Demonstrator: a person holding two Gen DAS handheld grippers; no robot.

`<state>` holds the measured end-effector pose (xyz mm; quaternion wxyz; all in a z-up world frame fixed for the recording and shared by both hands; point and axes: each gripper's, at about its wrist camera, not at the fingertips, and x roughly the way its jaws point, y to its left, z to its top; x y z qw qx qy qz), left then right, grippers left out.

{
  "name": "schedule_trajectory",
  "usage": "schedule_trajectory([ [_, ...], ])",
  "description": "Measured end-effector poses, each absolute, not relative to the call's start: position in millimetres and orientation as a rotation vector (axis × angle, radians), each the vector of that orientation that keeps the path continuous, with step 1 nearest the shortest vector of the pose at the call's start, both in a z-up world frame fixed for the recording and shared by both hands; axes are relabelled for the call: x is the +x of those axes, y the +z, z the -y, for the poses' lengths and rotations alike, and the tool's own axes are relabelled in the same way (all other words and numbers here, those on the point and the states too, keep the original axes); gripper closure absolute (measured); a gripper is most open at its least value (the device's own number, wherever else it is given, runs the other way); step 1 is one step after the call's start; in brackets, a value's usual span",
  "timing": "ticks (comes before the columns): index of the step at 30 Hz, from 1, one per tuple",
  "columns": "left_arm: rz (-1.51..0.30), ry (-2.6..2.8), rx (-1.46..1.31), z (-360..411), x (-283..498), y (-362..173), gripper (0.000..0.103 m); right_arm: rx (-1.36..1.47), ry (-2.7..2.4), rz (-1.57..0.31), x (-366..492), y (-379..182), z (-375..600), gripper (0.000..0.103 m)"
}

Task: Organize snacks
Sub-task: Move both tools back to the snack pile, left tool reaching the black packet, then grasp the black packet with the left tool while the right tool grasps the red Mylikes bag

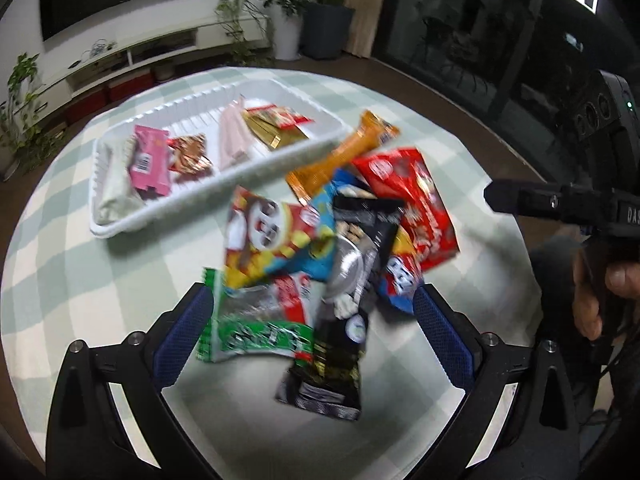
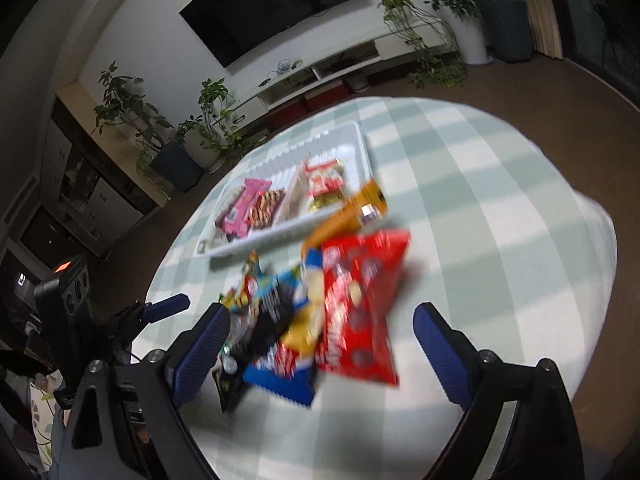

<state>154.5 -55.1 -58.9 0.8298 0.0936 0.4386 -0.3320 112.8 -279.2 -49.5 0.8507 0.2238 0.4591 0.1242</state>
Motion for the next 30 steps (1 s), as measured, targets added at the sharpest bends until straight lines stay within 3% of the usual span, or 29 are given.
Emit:
schedule_trajectory([
  [6, -0.930, -0.725, 0.249, 71.4, 144.1, -65.5, 0.005, 0.460, 0.247, -1.003, 83.2, -72.4, 277.9, 0.009],
  [11, -0.983, -0.712, 0.277, 77.1, 158.2, -74.7, 0.036, 0.435, 0.264, -0.963, 78.9, -67.9, 275.2, 0.011],
  [16, -0.997, -0.718, 0.304, 81.2, 162.6, -79.3, 0.036, 0.446, 0.268, -0.977, 78.3, -71.7, 276.2, 0.013],
  [20, -1.017, -0.747, 0.308, 85.6, 164.6, -82.5, 0.044, 0.441, 0.271, -0.974, 76.9, -71.1, 275.0, 0.013],
  [24, -1.035, -0.759, 0.314, 89.0, 164.8, -85.7, 0.045, 0.436, 0.271, -0.978, 75.3, -70.4, 273.4, 0.013],
  [26, -1.041, -0.771, 0.308, 90.2, 164.5, -86.3, 0.055, 0.428, 0.271, -0.981, 75.1, -70.9, 272.3, 0.013],
  [30, -1.052, -0.779, 0.294, 89.7, 164.4, -87.4, 0.062, 0.419, 0.271, -0.983, 75.3, -70.9, 270.5, 0.014],
])
